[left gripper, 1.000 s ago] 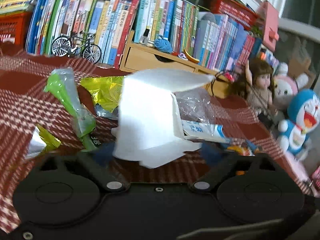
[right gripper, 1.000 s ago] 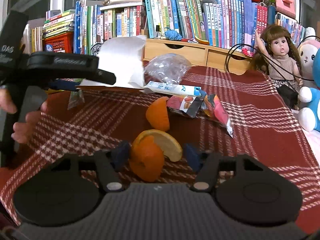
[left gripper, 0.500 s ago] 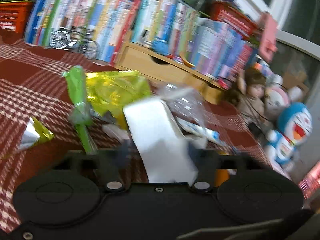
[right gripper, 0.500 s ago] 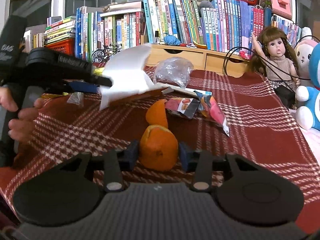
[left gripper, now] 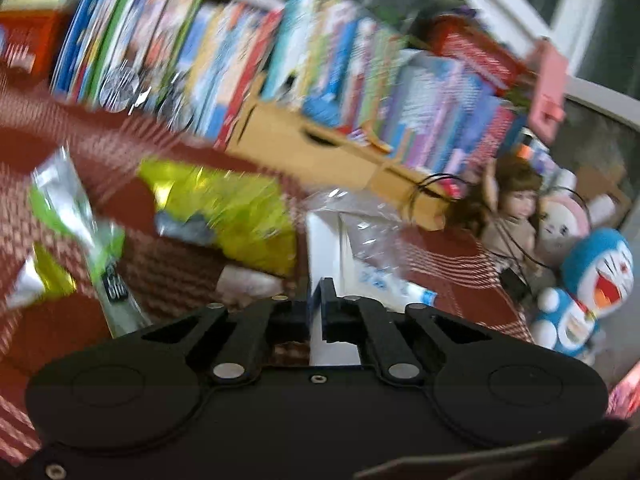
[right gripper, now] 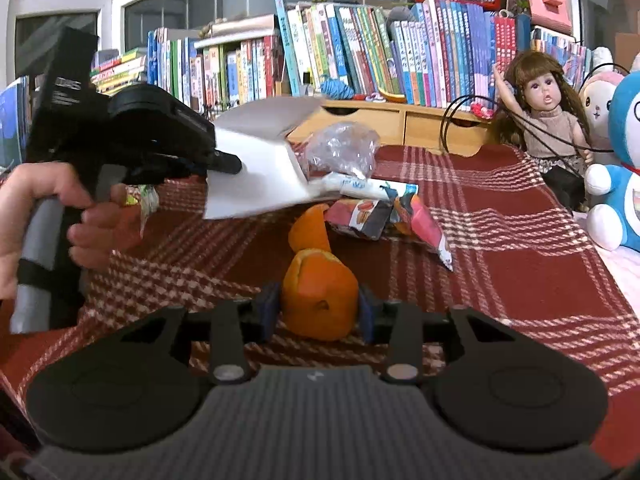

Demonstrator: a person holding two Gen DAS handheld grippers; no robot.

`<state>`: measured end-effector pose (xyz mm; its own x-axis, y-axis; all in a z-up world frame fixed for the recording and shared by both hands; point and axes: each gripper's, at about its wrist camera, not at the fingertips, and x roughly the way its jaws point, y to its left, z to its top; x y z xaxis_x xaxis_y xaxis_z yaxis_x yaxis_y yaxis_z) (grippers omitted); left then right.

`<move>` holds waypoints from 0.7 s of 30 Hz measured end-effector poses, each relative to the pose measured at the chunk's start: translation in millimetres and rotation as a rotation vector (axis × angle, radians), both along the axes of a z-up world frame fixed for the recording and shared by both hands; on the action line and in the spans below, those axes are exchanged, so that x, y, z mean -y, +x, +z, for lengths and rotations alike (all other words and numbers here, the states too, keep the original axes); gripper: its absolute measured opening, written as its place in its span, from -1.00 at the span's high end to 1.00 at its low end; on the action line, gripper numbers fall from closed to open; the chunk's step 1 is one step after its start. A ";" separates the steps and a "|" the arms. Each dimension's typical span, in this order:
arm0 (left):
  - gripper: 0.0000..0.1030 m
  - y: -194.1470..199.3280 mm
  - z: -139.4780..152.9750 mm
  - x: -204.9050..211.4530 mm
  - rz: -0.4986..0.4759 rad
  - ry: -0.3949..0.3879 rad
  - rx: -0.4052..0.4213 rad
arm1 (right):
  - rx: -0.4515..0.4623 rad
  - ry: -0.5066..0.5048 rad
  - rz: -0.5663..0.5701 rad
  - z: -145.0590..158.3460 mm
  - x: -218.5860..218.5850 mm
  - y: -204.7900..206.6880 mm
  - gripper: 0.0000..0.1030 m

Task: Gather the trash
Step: 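Grasp the orange peel with the right tool while the left tool grasps the white-and-orange snack box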

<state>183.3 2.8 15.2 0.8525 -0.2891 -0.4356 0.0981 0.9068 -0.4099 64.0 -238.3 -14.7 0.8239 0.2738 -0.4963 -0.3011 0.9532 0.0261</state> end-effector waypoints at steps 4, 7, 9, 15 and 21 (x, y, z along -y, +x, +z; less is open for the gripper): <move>0.99 -18.4 18.3 4.3 -0.025 0.021 0.042 | 0.019 0.020 -0.007 4.6 2.2 -4.1 0.16; 1.00 -32.4 26.1 2.9 -0.033 0.031 0.056 | 0.027 0.028 -0.007 8.0 2.4 -7.7 0.16; 1.00 -46.2 29.4 0.1 -0.026 0.043 0.058 | 0.032 0.031 -0.006 9.9 2.6 -11.0 0.16; 1.00 -94.3 31.5 -17.9 -0.062 0.059 0.067 | 0.044 0.050 0.000 16.5 5.3 -26.0 0.17; 0.15 -104.8 11.6 -17.3 -0.089 0.086 -0.006 | 0.021 0.030 0.010 12.4 0.7 -31.2 0.16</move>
